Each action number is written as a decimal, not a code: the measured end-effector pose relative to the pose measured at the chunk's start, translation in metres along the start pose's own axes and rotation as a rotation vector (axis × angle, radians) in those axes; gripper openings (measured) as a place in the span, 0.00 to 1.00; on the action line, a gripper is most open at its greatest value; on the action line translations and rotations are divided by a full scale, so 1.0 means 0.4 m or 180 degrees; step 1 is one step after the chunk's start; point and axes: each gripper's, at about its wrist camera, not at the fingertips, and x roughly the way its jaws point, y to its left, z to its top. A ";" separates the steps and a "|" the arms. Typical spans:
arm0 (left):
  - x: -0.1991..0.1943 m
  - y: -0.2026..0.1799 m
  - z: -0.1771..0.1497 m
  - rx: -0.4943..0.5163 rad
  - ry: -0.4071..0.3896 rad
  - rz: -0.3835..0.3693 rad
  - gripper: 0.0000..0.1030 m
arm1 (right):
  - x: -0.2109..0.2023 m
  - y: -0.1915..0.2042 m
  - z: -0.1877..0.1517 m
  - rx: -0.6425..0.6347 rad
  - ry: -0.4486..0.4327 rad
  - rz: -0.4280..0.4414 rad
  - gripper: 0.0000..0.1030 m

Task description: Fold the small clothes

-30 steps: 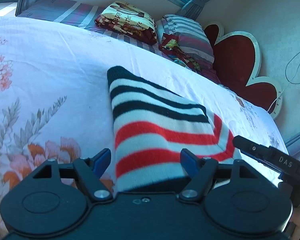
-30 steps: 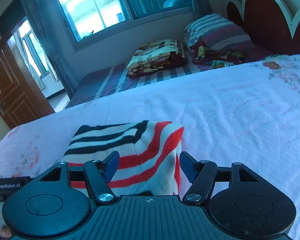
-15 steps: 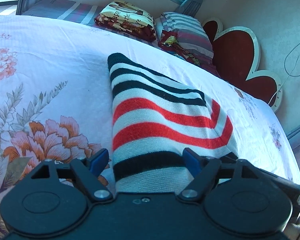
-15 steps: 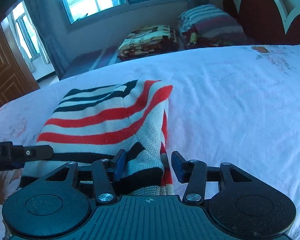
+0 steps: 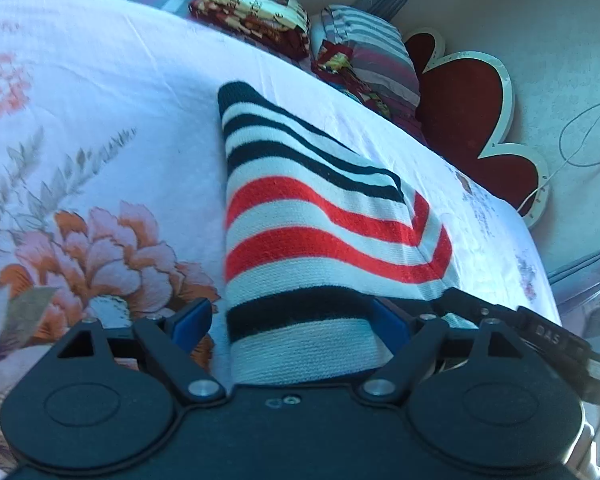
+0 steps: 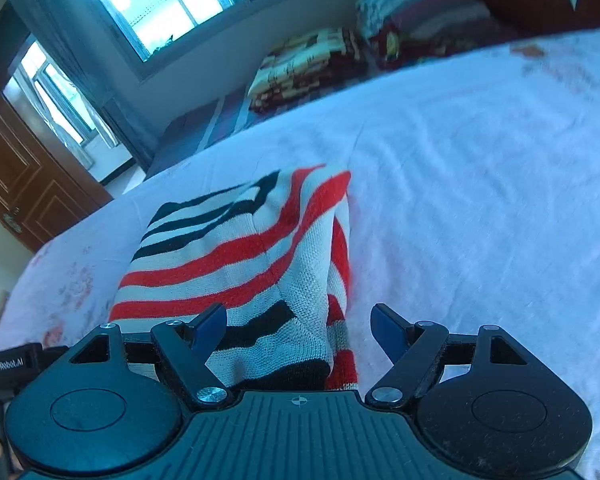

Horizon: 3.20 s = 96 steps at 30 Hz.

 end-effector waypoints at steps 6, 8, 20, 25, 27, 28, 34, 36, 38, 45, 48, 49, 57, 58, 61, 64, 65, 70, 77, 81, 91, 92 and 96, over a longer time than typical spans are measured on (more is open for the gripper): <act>0.046 0.015 0.000 -0.0123 0.0102 -0.0199 0.82 | 0.053 -0.070 0.005 0.0317 0.0154 0.0263 0.76; 0.055 0.011 -0.001 -0.0090 0.0072 -0.0212 0.82 | 0.056 -0.078 0.007 0.0332 0.0129 0.0317 0.61; 0.073 -0.014 0.000 0.0024 0.0007 -0.0141 0.68 | 0.074 -0.041 -0.011 0.0226 0.0143 0.0372 0.45; 0.057 -0.047 -0.002 0.0180 -0.0036 -0.0025 0.61 | 0.054 -0.017 -0.017 0.0150 0.0048 0.0294 0.35; 0.041 -0.053 -0.002 0.0229 -0.0078 -0.0027 0.58 | 0.042 -0.012 -0.023 0.0161 -0.0029 0.0330 0.33; 0.033 -0.059 -0.002 0.0273 -0.0099 -0.0025 0.57 | 0.035 -0.010 -0.024 0.0181 -0.0060 0.0357 0.33; -0.028 -0.078 0.003 0.0440 -0.0220 -0.0017 0.56 | -0.005 0.041 -0.021 0.0236 -0.0131 0.0589 0.32; -0.054 -0.065 0.008 0.0422 -0.0235 -0.0015 0.56 | -0.013 0.081 -0.023 0.0202 -0.0144 0.0668 0.32; -0.087 -0.048 0.011 0.0423 -0.0286 0.0008 0.56 | -0.014 0.131 -0.024 0.0116 -0.0162 0.0732 0.32; -0.257 0.097 0.040 0.0347 -0.0533 0.0084 0.56 | 0.045 0.350 -0.051 -0.0029 -0.0168 0.0970 0.32; -0.339 0.183 0.057 0.0315 -0.0613 0.0126 0.56 | 0.086 0.464 -0.086 -0.0061 -0.0165 0.1046 0.32; -0.365 0.213 0.061 0.0294 -0.0643 0.0147 0.56 | 0.104 0.506 -0.097 -0.0078 -0.0157 0.1072 0.32; -0.515 0.468 0.124 0.0174 -0.0805 0.0389 0.56 | 0.296 0.796 -0.193 -0.0193 -0.0071 0.1265 0.32; -0.523 0.498 0.131 0.0158 -0.0806 0.0413 0.56 | 0.326 0.822 -0.206 -0.0188 -0.0042 0.1273 0.32; -0.525 0.581 0.147 0.0121 -0.0786 0.0476 0.56 | 0.409 0.871 -0.242 -0.0174 0.0057 0.1260 0.32; -0.515 0.664 0.139 0.0093 -0.0736 0.0571 0.57 | 0.480 0.881 -0.270 -0.0165 0.0151 0.1170 0.32; -0.508 0.691 0.134 0.0062 -0.0714 0.0578 0.57 | 0.491 0.876 -0.276 -0.0172 0.0127 0.1080 0.32; -0.497 0.723 0.127 0.0081 -0.0780 0.0504 0.70 | 0.523 0.794 -0.275 0.0017 0.0232 0.0892 0.50; -0.593 0.665 0.126 0.0282 -0.1060 0.0689 0.66 | 0.407 0.835 -0.240 -0.0176 -0.0093 0.0614 0.50; -0.590 0.642 0.172 0.0408 -0.1058 0.0602 0.66 | 0.388 0.953 -0.215 -0.0658 -0.0302 0.0572 0.50; -0.469 0.705 0.225 0.0293 -0.0791 0.0968 0.69 | 0.615 0.987 -0.223 -0.0967 0.0058 0.0169 0.36; -0.467 0.711 0.222 0.0262 -0.0783 0.0968 0.69 | 0.621 0.969 -0.230 -0.0915 0.0037 0.0200 0.36; -0.507 0.698 0.203 0.0190 -0.0853 0.0969 0.66 | 0.590 0.992 -0.235 -0.1054 0.0015 0.0106 0.36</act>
